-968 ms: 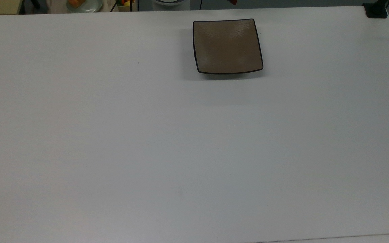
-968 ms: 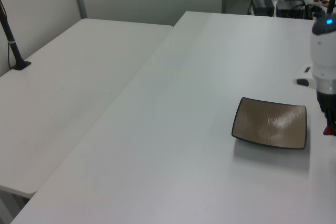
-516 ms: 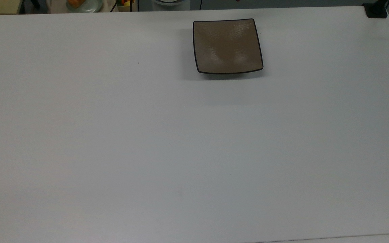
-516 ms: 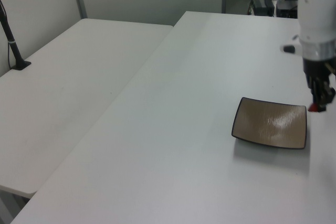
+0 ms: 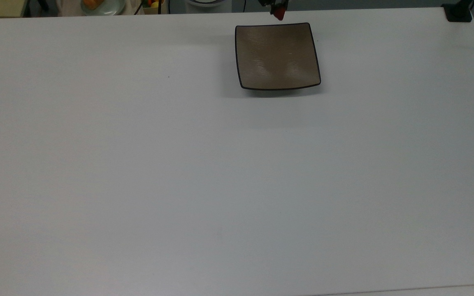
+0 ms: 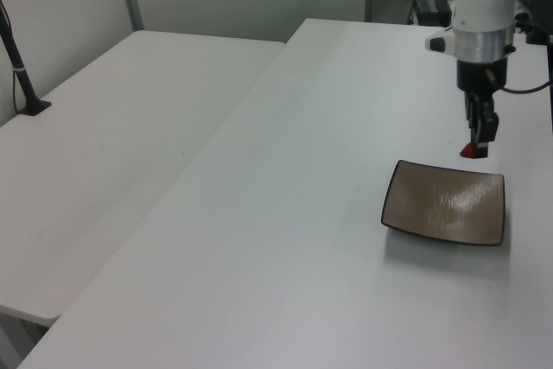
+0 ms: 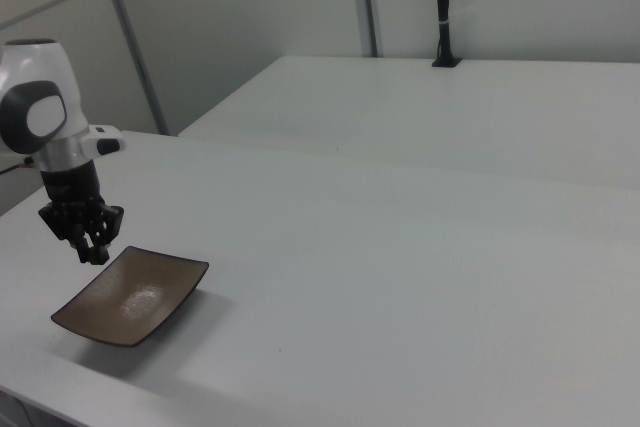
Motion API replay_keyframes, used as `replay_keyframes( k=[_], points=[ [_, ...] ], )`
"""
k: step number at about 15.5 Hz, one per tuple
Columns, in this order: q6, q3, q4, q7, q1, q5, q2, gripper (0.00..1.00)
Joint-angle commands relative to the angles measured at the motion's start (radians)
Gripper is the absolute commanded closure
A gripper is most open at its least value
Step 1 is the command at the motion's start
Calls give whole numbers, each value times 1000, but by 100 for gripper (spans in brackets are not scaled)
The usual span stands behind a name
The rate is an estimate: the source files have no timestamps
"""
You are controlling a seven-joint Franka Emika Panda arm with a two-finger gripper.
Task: Strawberries on a ceramic plate
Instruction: 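Carry the strawberry over the plate center and lower it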
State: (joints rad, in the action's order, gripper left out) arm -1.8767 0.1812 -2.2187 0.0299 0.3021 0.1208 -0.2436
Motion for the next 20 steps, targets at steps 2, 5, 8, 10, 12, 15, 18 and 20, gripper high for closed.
replay_keyframes(
  k=[2, 5, 8, 10, 12, 15, 18, 20],
  points=[
    [-100, -6, 13, -16, -12, 14, 82, 100],
    [-143, -6, 8, -16, -14, 13, 132, 100],
    [-193, -6, -10, -16, -23, 8, 167, 100],
    [-222, -6, -10, -16, -23, 5, 202, 100],
    [-237, -6, -12, -15, -23, 3, 228, 100],
    [-274, -6, -25, -13, -21, 0, 254, 100],
    [-285, -6, -29, -10, -21, 0, 262, 83],
    [-280, -6, -27, -7, -18, 0, 260, 59]
  ],
)
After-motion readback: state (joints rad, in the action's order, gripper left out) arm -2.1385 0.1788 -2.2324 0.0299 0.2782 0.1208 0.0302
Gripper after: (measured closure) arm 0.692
